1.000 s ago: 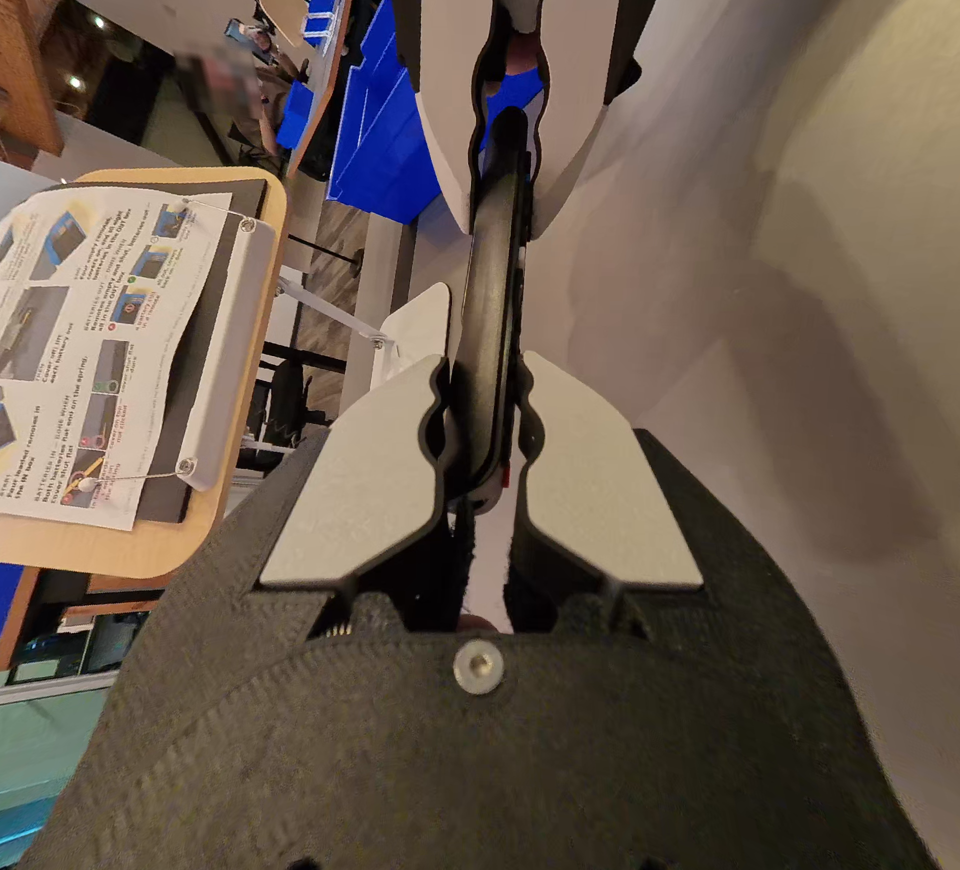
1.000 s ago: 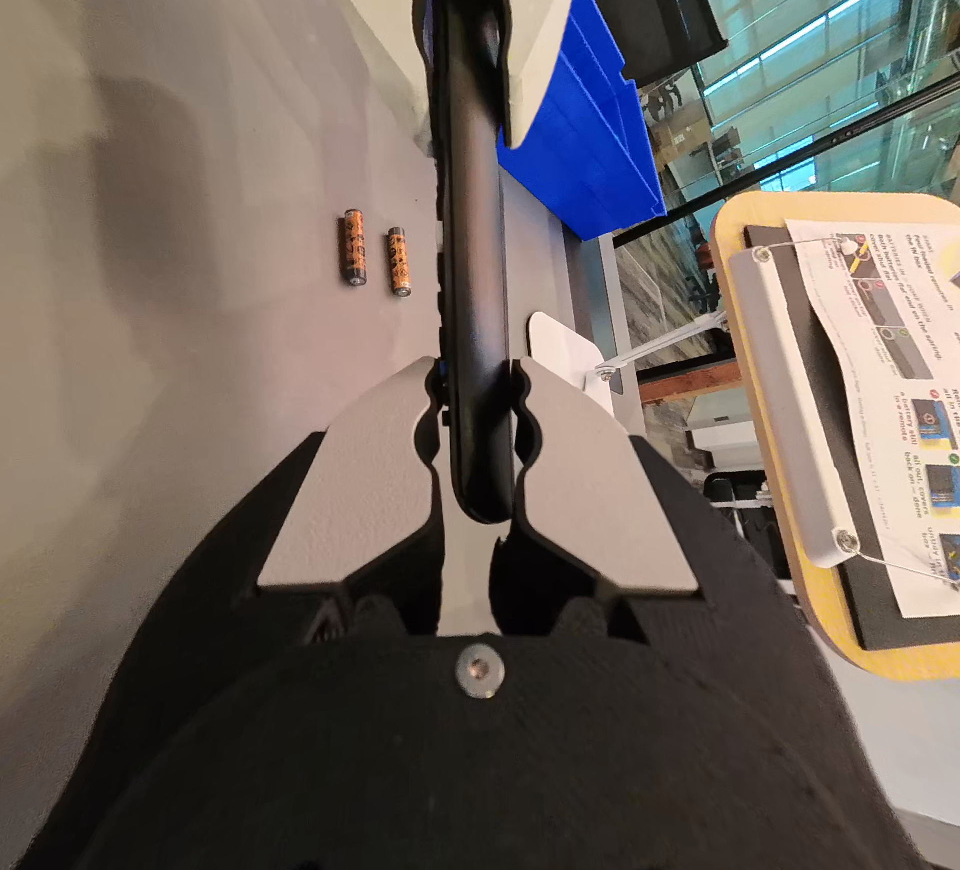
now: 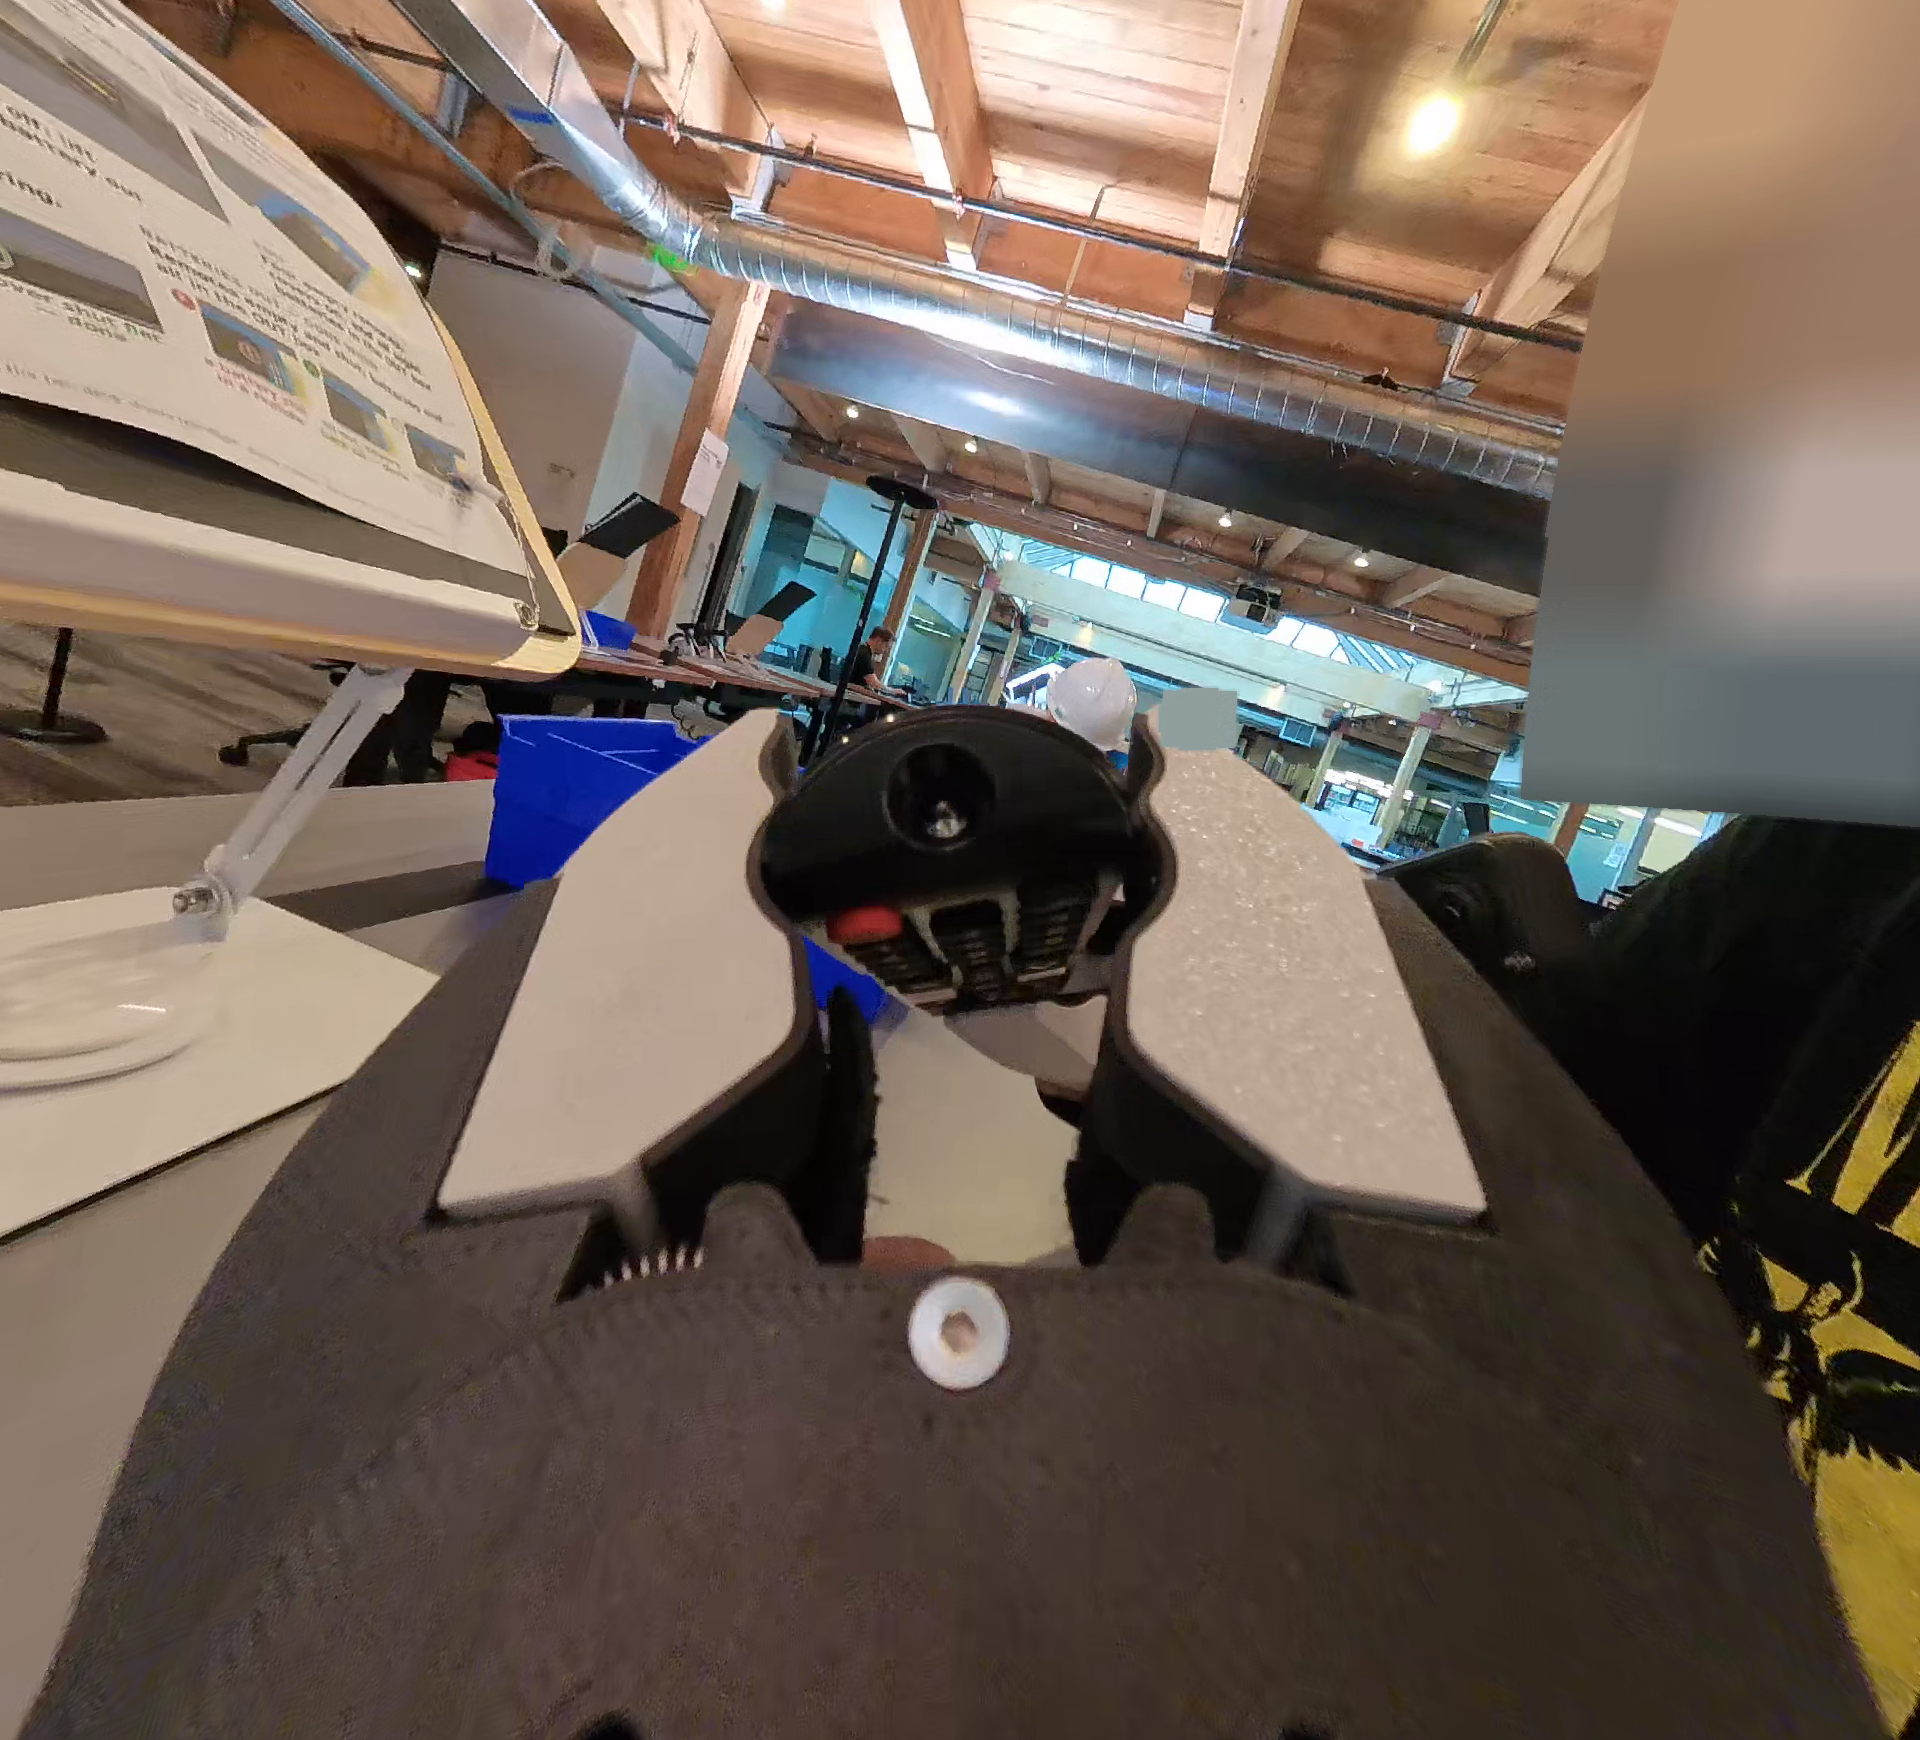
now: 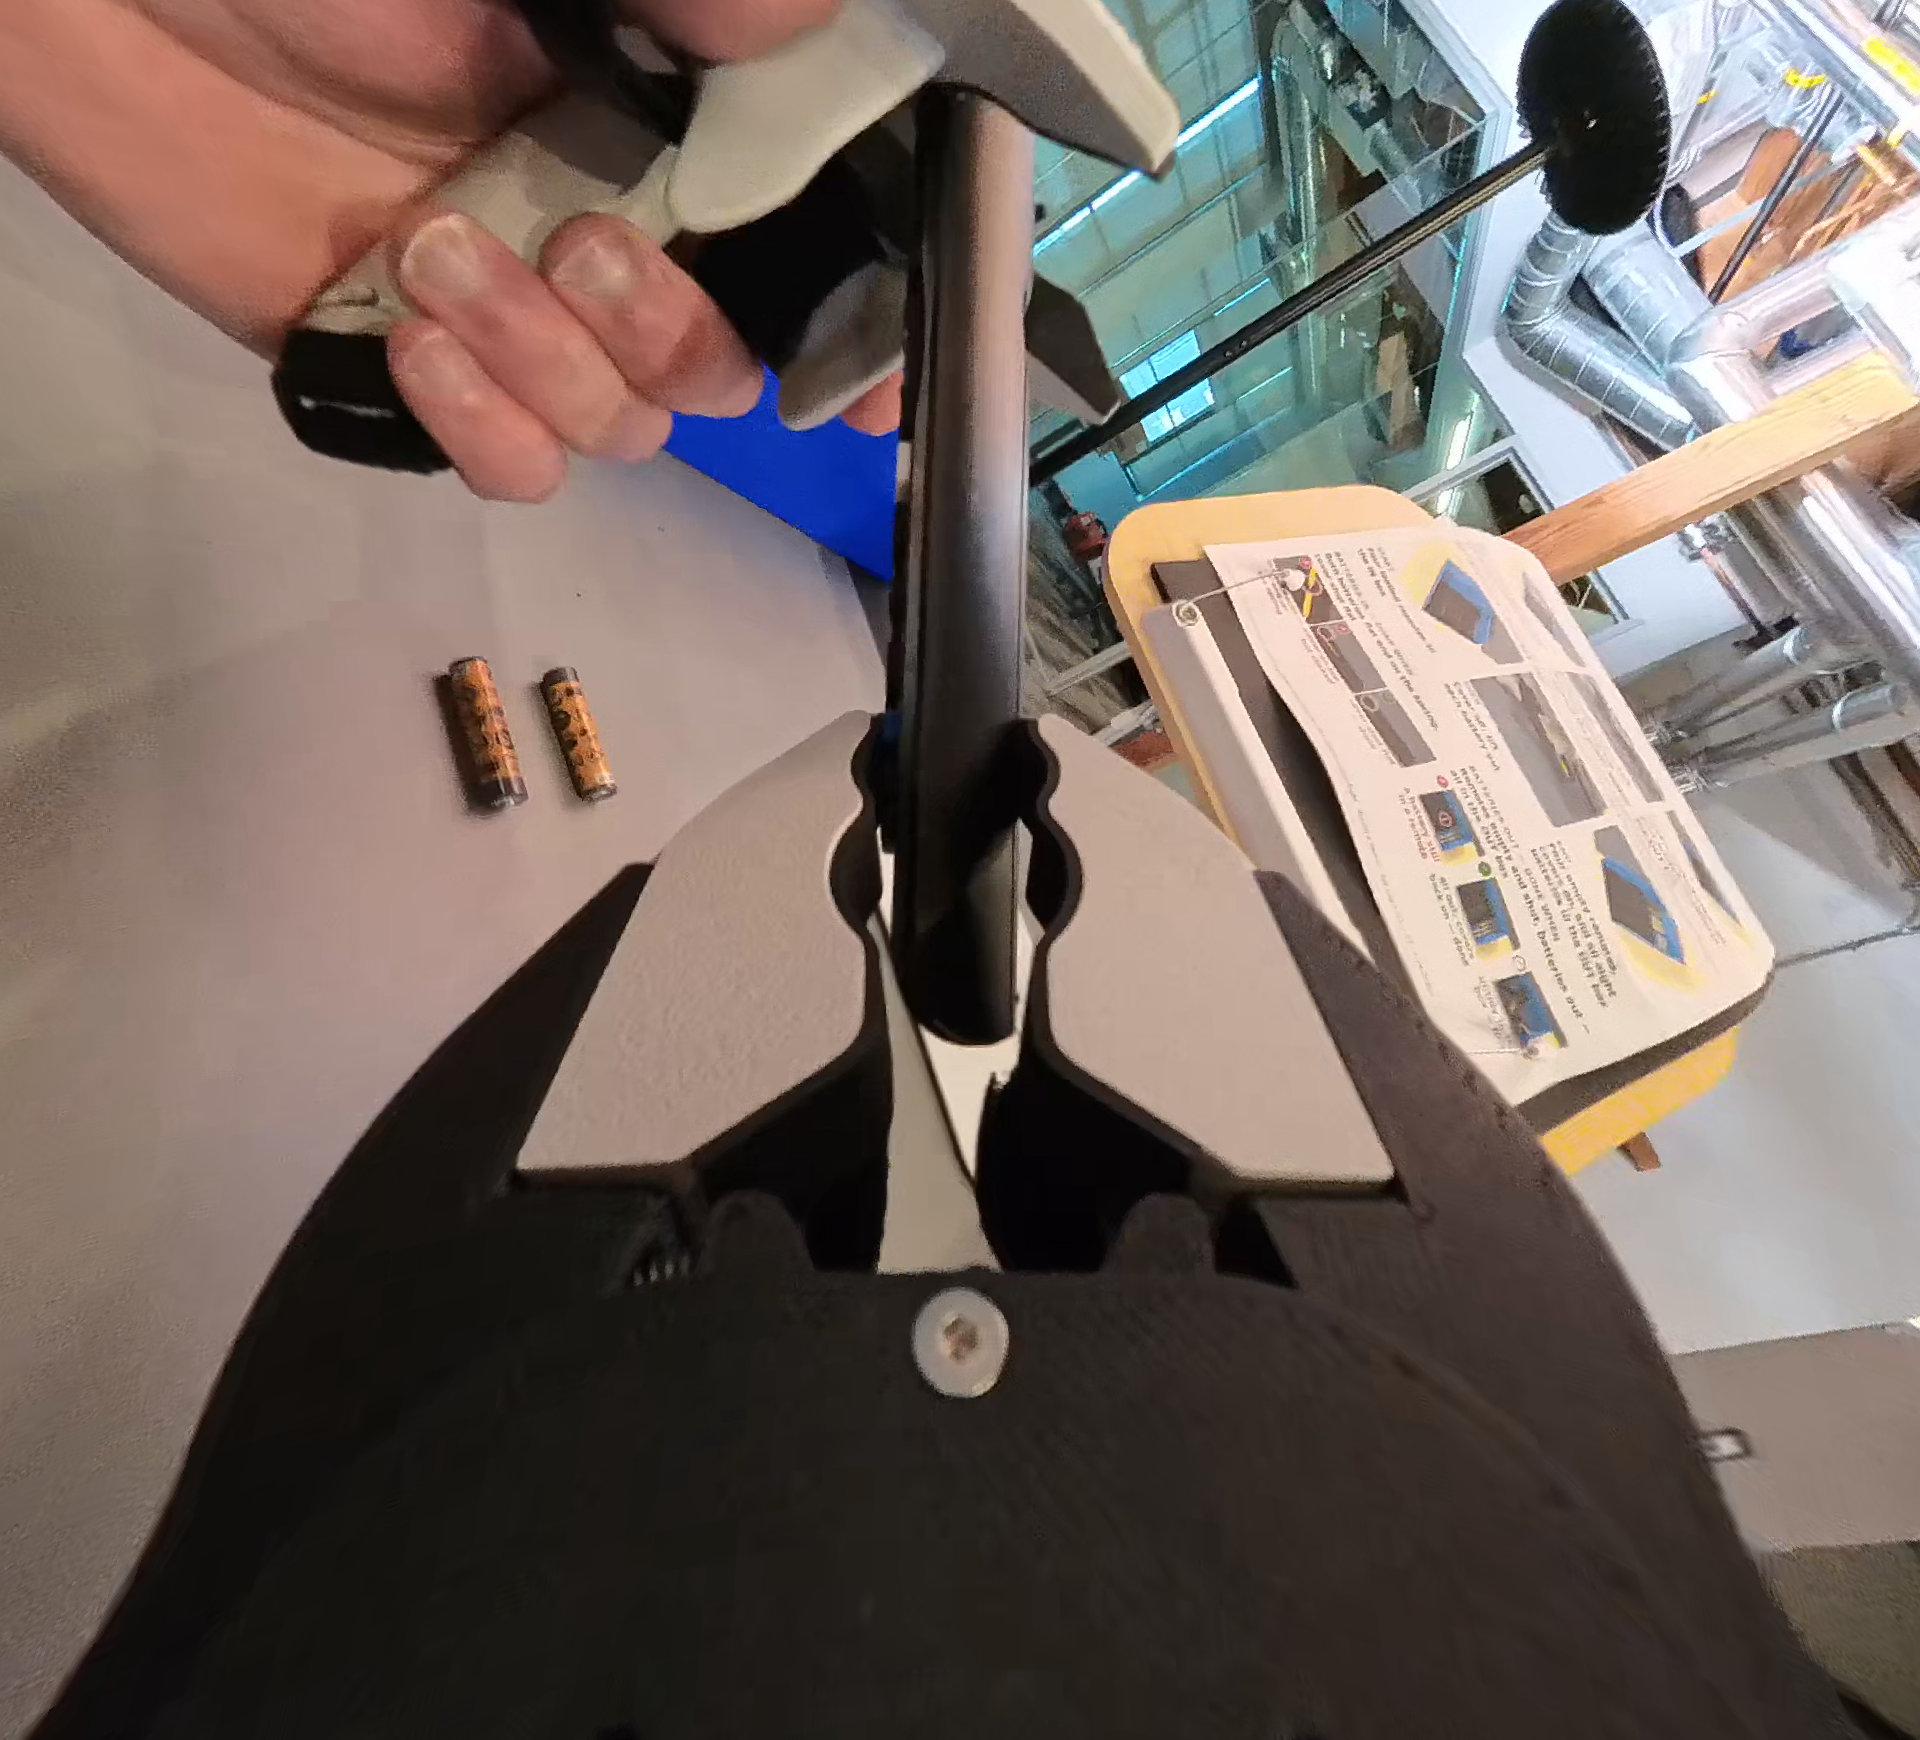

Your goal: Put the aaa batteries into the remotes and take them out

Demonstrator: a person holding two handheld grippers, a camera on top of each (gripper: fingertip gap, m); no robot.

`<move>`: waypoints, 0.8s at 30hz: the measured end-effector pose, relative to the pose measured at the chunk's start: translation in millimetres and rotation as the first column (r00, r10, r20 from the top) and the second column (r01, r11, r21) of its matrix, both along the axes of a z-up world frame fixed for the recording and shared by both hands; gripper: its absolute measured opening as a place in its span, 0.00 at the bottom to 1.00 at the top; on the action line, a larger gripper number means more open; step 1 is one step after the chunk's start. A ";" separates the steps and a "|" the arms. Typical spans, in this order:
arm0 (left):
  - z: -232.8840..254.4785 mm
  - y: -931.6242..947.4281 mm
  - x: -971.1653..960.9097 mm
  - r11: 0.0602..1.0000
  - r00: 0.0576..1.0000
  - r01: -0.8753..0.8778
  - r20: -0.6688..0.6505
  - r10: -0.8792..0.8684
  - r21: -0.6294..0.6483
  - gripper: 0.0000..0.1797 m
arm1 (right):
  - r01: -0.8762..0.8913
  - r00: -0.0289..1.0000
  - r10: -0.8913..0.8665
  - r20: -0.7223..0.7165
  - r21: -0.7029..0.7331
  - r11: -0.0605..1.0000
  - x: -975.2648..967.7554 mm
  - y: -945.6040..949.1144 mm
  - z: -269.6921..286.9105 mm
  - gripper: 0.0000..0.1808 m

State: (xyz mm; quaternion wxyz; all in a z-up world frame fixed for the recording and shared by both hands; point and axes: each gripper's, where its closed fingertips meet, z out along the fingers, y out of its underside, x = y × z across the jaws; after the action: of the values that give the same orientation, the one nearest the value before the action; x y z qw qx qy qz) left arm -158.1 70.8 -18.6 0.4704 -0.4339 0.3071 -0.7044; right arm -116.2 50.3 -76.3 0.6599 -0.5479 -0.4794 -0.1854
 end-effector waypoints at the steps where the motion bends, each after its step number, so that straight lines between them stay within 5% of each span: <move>1: 0.6 -0.5 -0.5 1.000 1.000 -0.001 0.002 0.001 0.002 0.33 | -0.002 1.000 0.002 -0.016 -0.011 1.000 0.0 0.5 -0.2 0.13; 8: -1.2 -0.8 -9.3 0.999 1.000 0.025 -0.002 -0.025 0.037 0.33 | -0.137 0.989 0.129 -0.067 -0.133 0.982 -17.2 -9.0 -6.4 0.17; 11: -1.4 -8.1 -15.0 0.990 0.995 0.097 -0.011 -0.097 0.100 0.33 | -0.325 0.932 0.250 -0.264 -0.299 0.897 -24.1 -21.9 6.7 0.20; 15: 5.2 -26.6 -20.5 0.953 0.980 0.197 -0.043 -0.192 0.232 0.33 | -0.583 0.773 0.189 -0.606 -0.559 0.590 -33.0 -19.5 15.3 0.23; 19: 1.8 -46.6 -18.0 0.893 0.964 0.263 -0.146 -0.224 0.366 0.33 | -0.832 0.548 0.125 -0.827 -0.522 0.189 -60.1 -27.9 26.1 0.27; 24: -8.2 -67.6 -15.9 0.823 0.937 0.340 -0.242 -0.253 0.455 0.33 | -0.889 0.458 0.093 -0.884 -0.458 0.029 -78.6 -27.9 17.2 0.19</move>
State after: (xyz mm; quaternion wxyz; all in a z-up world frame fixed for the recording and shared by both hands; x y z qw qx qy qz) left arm -174.0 3.2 -26.7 0.4211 -0.3062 0.5783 -0.6281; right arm -194.8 22.3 -59.1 0.3364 -0.6026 -0.3951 0.6063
